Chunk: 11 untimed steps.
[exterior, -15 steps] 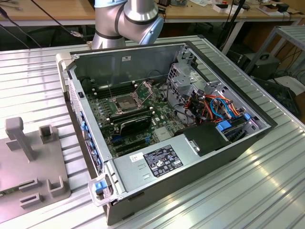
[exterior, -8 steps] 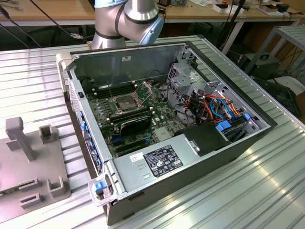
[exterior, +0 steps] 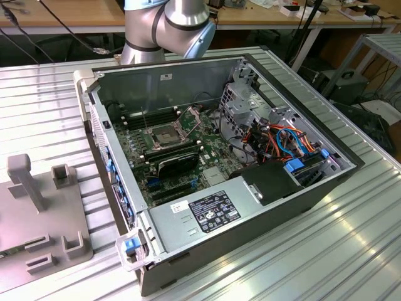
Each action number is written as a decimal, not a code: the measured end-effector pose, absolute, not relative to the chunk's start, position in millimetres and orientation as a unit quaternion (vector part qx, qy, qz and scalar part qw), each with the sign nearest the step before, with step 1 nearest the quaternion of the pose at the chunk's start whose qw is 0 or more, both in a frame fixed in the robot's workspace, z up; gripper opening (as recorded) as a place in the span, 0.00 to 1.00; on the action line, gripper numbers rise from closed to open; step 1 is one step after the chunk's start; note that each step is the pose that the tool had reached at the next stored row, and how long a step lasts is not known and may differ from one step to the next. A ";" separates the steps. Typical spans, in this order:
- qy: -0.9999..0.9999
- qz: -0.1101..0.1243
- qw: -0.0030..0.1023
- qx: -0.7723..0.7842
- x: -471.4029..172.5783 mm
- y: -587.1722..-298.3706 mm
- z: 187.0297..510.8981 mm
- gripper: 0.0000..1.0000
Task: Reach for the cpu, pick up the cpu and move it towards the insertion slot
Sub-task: 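Pick up the cpu and move it towards the insertion slot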
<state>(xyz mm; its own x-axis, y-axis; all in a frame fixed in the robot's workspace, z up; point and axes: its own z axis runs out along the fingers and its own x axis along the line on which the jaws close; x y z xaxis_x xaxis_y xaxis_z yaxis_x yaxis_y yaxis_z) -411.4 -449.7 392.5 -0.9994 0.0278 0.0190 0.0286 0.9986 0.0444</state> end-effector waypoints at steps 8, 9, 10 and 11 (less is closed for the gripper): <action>-1.000 -0.022 0.009 -0.014 -381.8 -449.7 391.8 0.55; -1.000 -0.022 0.009 -0.014 -377.6 -449.7 391.7 0.55; -1.000 -0.022 0.009 -0.014 -375.1 -449.7 391.6 0.55; -1.000 -0.022 0.009 -0.014 -371.8 -449.7 391.6 0.55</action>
<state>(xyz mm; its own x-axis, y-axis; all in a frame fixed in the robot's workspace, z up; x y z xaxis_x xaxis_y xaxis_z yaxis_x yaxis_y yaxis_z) -371.8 -449.7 391.6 -0.9994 0.0278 0.0191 0.0286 0.9986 0.0441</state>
